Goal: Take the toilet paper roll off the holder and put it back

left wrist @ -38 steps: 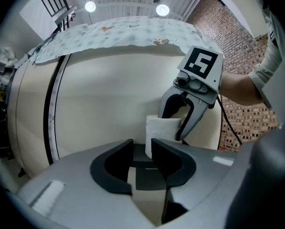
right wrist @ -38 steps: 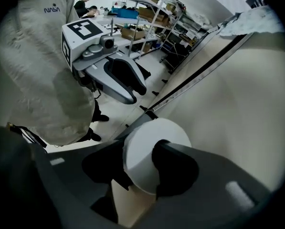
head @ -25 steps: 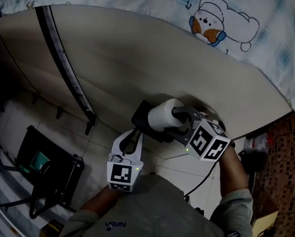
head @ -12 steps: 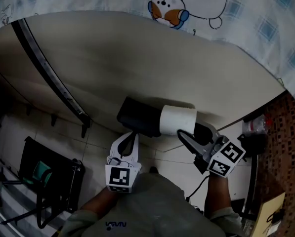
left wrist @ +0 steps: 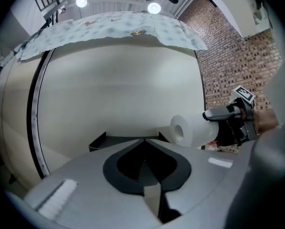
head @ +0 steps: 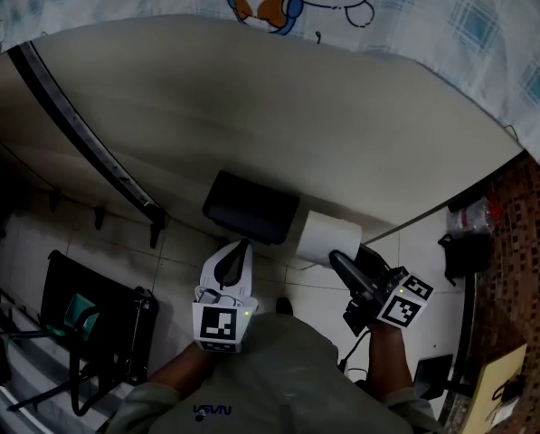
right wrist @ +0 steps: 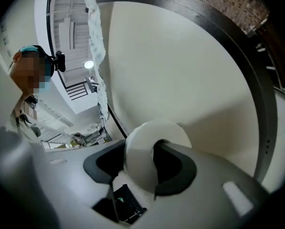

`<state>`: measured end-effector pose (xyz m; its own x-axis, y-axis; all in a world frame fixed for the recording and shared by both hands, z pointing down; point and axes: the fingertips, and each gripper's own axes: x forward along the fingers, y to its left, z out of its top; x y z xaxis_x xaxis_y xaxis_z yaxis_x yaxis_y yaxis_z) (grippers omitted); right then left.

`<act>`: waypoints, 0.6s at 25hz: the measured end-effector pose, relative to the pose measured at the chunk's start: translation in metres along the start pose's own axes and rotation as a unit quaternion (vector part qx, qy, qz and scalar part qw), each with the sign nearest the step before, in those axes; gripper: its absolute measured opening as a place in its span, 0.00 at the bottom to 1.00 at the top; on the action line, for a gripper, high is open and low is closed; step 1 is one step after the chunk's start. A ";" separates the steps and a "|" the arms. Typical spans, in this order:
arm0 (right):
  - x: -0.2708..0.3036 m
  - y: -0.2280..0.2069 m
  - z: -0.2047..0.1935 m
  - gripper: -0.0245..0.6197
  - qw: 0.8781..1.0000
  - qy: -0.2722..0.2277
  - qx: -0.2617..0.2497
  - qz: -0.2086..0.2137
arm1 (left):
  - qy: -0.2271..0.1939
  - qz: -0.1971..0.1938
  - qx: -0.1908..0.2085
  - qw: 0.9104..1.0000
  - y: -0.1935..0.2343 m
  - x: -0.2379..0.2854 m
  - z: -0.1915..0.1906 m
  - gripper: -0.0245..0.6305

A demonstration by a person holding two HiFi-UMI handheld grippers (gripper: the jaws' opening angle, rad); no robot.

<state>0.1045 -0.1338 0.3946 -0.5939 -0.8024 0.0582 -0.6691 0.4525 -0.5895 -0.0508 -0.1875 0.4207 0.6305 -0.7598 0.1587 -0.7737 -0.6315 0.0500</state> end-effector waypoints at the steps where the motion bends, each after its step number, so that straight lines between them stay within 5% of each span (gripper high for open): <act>1: -0.001 -0.004 -0.004 0.31 1.000 -0.001 0.009 -0.001 | 0.002 0.000 0.000 1.000 -0.002 0.000 -0.002 0.05; 15: -0.007 -0.045 -0.051 0.31 0.995 0.027 0.097 -0.008 | 0.043 0.010 -0.003 0.999 -0.018 0.009 -0.040 0.05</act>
<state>0.1155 -0.1283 0.4619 -0.6111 -0.7841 0.1086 -0.5824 0.3525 -0.7324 -0.0341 -0.1769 0.4606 0.6073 -0.7559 0.2446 -0.7868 -0.6150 0.0528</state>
